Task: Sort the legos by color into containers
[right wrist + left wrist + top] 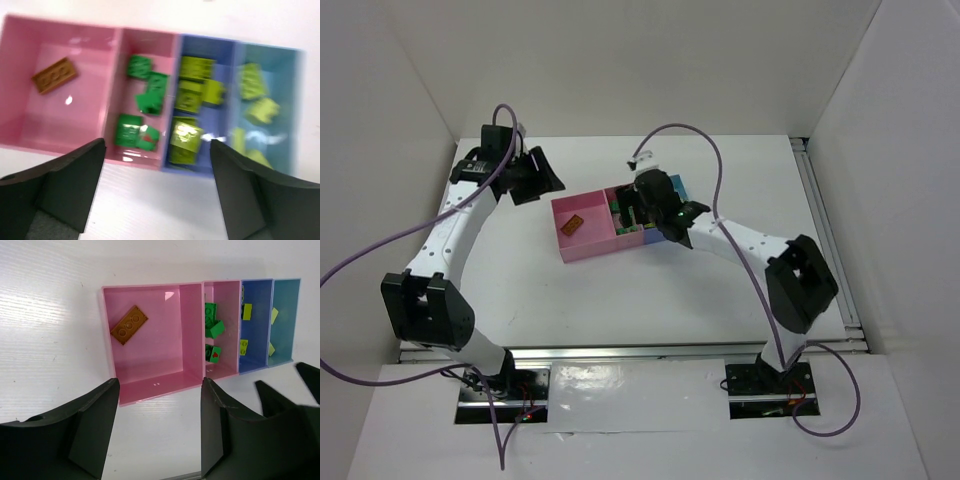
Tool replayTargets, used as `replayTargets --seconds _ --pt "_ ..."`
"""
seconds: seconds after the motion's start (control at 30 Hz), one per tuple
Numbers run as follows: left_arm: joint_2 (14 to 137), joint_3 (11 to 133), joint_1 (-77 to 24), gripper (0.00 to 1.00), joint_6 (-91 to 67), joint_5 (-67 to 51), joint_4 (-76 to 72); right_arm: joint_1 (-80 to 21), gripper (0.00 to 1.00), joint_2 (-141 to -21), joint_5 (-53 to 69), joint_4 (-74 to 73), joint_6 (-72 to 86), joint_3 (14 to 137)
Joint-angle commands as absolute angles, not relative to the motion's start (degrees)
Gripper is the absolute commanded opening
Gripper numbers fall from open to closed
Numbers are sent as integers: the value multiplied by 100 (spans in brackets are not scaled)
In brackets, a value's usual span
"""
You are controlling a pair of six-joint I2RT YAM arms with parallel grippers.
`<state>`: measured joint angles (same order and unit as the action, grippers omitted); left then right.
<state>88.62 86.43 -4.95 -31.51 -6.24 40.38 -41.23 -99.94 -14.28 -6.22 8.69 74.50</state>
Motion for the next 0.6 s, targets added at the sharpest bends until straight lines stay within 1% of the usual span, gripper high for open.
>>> replayTargets --seconds 0.0,0.03,0.07,0.1,0.13,0.23,0.3,0.33,0.43,0.57 --pt "8561 8578 -466 69 -2980 -703 3858 -4061 94 -9037 -3149 -517 1343 7024" --pt "8561 8578 -466 69 -2979 -703 3858 -4061 95 -8722 -3425 -614 1432 6875" --pt "8491 8517 -466 69 -2979 -703 3806 -4061 100 -8562 -3706 -728 1554 6577" --pt "8490 8438 -466 69 -2979 -781 3736 -4061 100 -8404 -4109 -991 1808 6426" --pt "8421 8438 -466 69 -2979 -782 3735 -4061 100 -8080 -4279 -1150 1958 6286" --pt "8289 8262 -466 72 -2979 -905 3568 -3999 100 -7604 -4831 -1931 2766 5802" --pt "8209 8113 -466 76 -2979 -958 3498 -3946 100 -7199 -5026 -2380 3354 5574" --pt "8131 8112 -466 76 -2979 -958 3446 -3946 100 -7085 -5193 -2799 3531 5511" --pt "7938 7980 -466 76 -2919 -958 3445 -3946 100 -6759 -5325 -3407 3971 5283" --pt "7647 7709 -466 76 -2918 -958 3340 -3946 100 -6565 -5379 -3884 4262 5089"
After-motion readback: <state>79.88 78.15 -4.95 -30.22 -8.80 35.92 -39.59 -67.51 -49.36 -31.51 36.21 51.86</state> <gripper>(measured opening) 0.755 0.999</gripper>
